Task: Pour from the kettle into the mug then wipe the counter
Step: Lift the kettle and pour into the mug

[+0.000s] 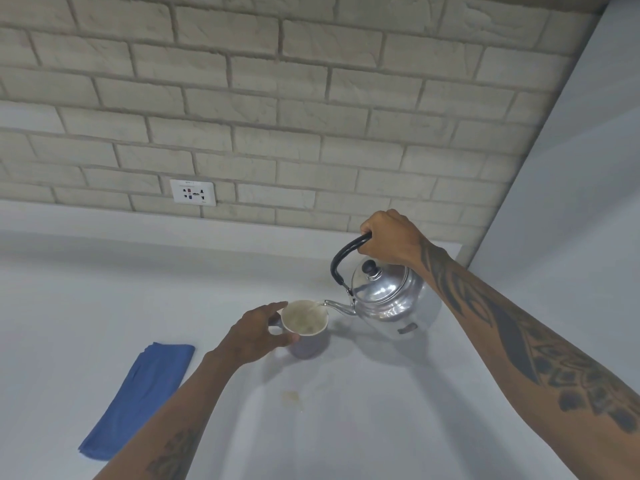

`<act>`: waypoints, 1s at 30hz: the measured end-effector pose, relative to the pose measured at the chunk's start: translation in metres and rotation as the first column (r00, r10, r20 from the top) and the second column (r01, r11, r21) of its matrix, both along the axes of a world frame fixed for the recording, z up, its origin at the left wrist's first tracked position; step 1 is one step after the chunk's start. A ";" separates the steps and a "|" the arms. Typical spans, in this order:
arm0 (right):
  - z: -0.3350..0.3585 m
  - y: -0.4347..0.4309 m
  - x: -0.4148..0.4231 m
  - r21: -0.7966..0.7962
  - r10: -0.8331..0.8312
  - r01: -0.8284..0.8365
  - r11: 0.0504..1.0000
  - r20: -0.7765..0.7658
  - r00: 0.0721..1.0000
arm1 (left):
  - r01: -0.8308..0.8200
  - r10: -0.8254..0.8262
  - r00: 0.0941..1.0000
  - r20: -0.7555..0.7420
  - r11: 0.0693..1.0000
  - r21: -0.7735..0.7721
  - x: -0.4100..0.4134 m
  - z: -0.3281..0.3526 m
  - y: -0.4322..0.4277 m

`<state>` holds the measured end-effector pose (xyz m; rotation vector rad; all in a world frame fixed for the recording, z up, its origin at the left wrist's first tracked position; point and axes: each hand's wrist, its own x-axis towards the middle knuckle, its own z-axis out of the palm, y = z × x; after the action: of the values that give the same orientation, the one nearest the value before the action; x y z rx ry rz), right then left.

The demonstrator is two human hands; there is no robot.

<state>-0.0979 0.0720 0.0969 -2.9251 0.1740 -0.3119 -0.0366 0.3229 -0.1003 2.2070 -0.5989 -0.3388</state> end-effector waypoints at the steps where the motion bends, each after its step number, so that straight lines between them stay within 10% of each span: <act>1: 0.001 0.001 0.001 -0.014 0.006 -0.006 1.000 -0.003 1.000 | 0.001 -0.001 1.000 -0.001 1.000 0.000 0.000 0.000 0.000; 30: 0.016 0.009 0.004 -0.178 0.048 -0.053 0.983 -0.030 0.998 | 0.020 -0.020 1.000 0.001 1.000 -0.021 0.002 0.000 0.002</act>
<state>-0.0942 0.0807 0.1127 -3.1058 0.0785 -0.2967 -0.0341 0.3249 -0.1000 2.1830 -0.6223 -0.3401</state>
